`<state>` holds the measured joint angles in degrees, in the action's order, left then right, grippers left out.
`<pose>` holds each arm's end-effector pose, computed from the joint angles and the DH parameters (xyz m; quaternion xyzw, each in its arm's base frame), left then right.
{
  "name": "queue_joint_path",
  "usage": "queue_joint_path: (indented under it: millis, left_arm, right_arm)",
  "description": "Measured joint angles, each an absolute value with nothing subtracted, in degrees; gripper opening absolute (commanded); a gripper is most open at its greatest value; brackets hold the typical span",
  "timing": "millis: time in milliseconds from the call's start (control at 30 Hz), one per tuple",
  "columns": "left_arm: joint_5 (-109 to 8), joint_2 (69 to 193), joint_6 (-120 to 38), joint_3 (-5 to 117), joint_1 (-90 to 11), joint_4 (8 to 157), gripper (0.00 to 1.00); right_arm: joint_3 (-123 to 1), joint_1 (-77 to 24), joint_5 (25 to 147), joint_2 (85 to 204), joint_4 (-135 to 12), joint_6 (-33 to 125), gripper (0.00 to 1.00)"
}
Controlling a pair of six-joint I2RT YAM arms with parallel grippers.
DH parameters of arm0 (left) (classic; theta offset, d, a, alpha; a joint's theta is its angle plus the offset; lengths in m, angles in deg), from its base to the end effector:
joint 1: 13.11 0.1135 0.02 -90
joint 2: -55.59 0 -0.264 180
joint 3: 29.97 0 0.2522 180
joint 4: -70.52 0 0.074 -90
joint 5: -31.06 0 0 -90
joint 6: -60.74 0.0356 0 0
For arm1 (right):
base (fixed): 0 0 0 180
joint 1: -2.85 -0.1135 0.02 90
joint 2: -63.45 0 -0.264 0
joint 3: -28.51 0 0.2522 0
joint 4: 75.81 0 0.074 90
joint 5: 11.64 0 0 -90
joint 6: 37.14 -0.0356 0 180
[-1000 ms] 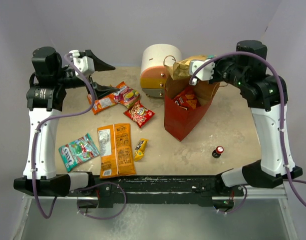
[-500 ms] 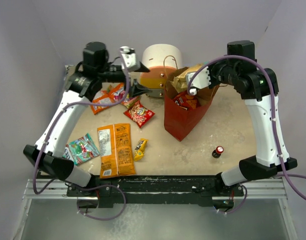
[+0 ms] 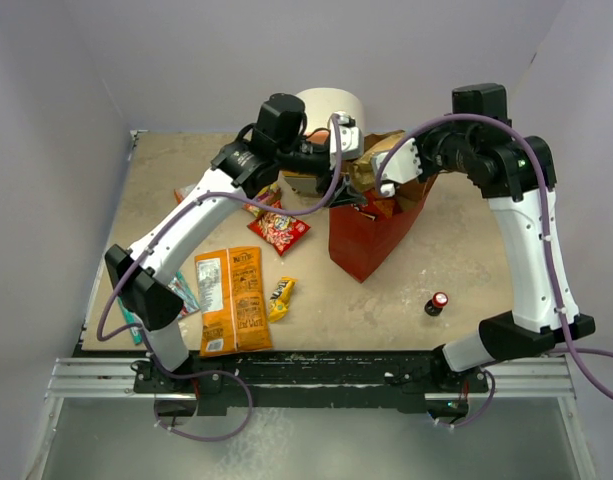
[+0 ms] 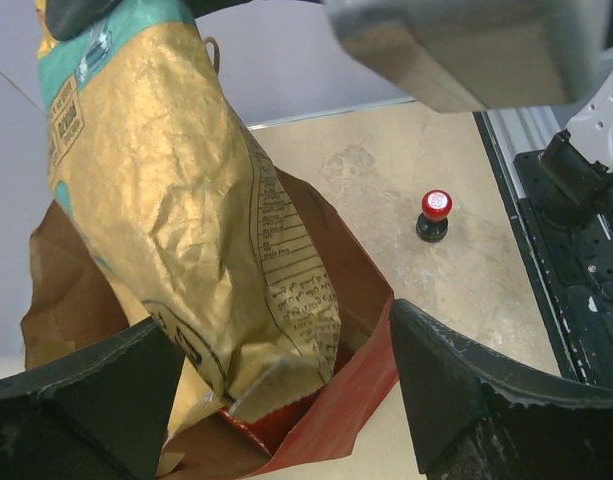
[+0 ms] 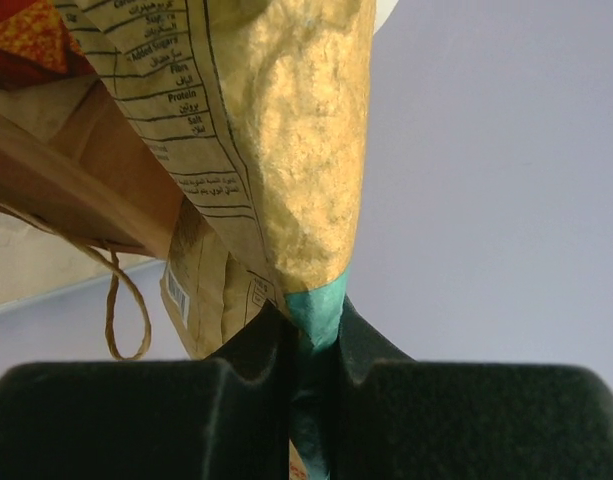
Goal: Place the snacks into the paper bag
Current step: Place the snack in the paper bag.
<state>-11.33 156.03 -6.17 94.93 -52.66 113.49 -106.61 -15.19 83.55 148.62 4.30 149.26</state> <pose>0.2842 -0.2688 0.4464 0.5874 0.5118 -0.4007 0.4821 0.2412 0.0819 0.5146 -0.7402 0.4498 -0.2844 0.4110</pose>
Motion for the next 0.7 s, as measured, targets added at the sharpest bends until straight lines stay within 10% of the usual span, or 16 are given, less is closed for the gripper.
queue_joint_path:
  millis: [700]
  left_arm:
    - [-7.96, 159.94, -30.8, 94.49, -53.05, 99.3, 0.25]
  right_arm:
    - [-101.67, -15.12, 83.68, 148.55, -4.21, 154.44, 0.0]
